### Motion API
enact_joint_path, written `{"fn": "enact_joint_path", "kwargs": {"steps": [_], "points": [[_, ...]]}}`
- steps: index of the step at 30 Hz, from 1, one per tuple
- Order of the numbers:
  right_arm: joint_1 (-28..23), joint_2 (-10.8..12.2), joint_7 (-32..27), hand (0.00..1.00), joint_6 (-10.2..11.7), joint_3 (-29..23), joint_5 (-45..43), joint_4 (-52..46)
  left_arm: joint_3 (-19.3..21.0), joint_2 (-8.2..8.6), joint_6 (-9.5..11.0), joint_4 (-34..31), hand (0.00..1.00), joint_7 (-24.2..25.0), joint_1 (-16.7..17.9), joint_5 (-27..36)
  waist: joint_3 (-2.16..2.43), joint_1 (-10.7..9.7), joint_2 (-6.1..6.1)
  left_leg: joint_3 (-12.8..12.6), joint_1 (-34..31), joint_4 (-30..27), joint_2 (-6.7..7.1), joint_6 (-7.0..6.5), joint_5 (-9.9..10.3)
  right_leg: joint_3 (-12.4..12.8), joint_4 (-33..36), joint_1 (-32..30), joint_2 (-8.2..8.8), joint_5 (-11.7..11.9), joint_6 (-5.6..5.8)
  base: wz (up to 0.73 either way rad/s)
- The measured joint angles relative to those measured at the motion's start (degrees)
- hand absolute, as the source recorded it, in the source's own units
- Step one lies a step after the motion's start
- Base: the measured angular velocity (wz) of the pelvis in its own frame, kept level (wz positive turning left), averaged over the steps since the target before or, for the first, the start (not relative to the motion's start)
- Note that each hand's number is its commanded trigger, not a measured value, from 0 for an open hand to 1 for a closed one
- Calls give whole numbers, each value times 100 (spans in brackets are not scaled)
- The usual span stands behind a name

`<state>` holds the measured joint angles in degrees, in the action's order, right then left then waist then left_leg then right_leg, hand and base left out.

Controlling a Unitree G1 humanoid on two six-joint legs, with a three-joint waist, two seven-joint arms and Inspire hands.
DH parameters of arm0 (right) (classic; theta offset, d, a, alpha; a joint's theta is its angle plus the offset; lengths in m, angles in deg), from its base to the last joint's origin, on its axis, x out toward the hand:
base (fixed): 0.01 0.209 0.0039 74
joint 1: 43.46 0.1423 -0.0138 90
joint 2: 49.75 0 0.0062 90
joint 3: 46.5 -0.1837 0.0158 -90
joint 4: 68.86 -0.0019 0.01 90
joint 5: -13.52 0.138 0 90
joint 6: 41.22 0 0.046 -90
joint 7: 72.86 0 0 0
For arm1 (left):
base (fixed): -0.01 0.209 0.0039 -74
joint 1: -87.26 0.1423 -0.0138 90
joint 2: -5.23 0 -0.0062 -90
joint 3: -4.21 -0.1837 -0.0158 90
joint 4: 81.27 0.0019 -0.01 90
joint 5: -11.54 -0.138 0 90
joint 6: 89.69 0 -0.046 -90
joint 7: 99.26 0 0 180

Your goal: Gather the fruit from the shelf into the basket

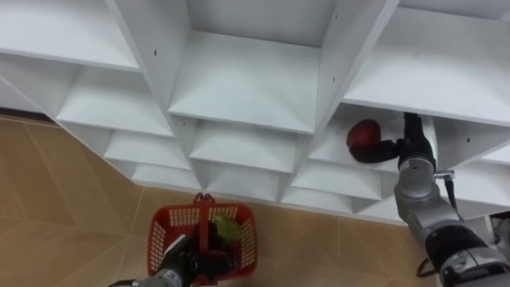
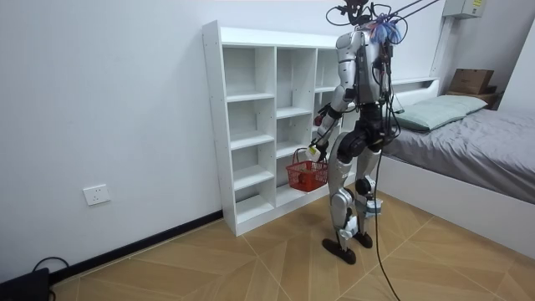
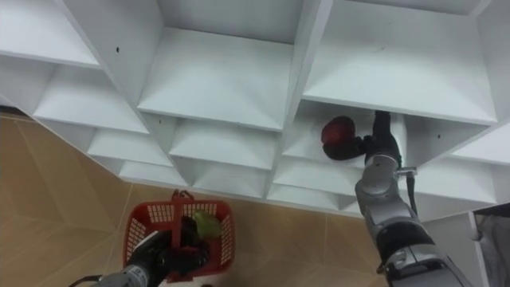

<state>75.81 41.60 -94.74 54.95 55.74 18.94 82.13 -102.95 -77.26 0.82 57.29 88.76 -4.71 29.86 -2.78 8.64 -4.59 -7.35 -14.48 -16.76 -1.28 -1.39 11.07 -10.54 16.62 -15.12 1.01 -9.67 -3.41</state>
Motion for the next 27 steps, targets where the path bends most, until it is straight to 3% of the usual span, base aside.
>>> {"fn": "enact_joint_path", "kwargs": {"steps": [21, 22, 23, 27], "points": [[196, -13, 154, 0, -99, -1, -409, 371, -2, 28, -1, 154, 100, 43, -125, -13, -13, 148, -11, 6, -82, 4, -2, 0, -1, -39, 28, -85, 4, 5, -6, 0], [203, -13, 159, 76, -113, -1, -417, 370, -1, 28, -1, 156, 100, 43, -126, -13, -14, 151, -11, 6, -87, 3, 0, 0, -1, -40, 40, -97, 8, 5, -6, 0], [229, -13, 174, 100, -135, -2, -455, 371, 2, 29, -1, 156, 100, 43, -134, -13, -17, 152, -13, 6, -98, 3, 3, -4, -4, -35, 60, -118, 12, 4, -7, 0], [303, -25, 186, 100, -147, -10, -586, 372, 4, 28, -1, 157, 100, 44, -165, -12, -26, 147, -23, 0, -151, 0, 17, -20, -21, -34, 104, -191, 33, 0, -7, 0]]}}
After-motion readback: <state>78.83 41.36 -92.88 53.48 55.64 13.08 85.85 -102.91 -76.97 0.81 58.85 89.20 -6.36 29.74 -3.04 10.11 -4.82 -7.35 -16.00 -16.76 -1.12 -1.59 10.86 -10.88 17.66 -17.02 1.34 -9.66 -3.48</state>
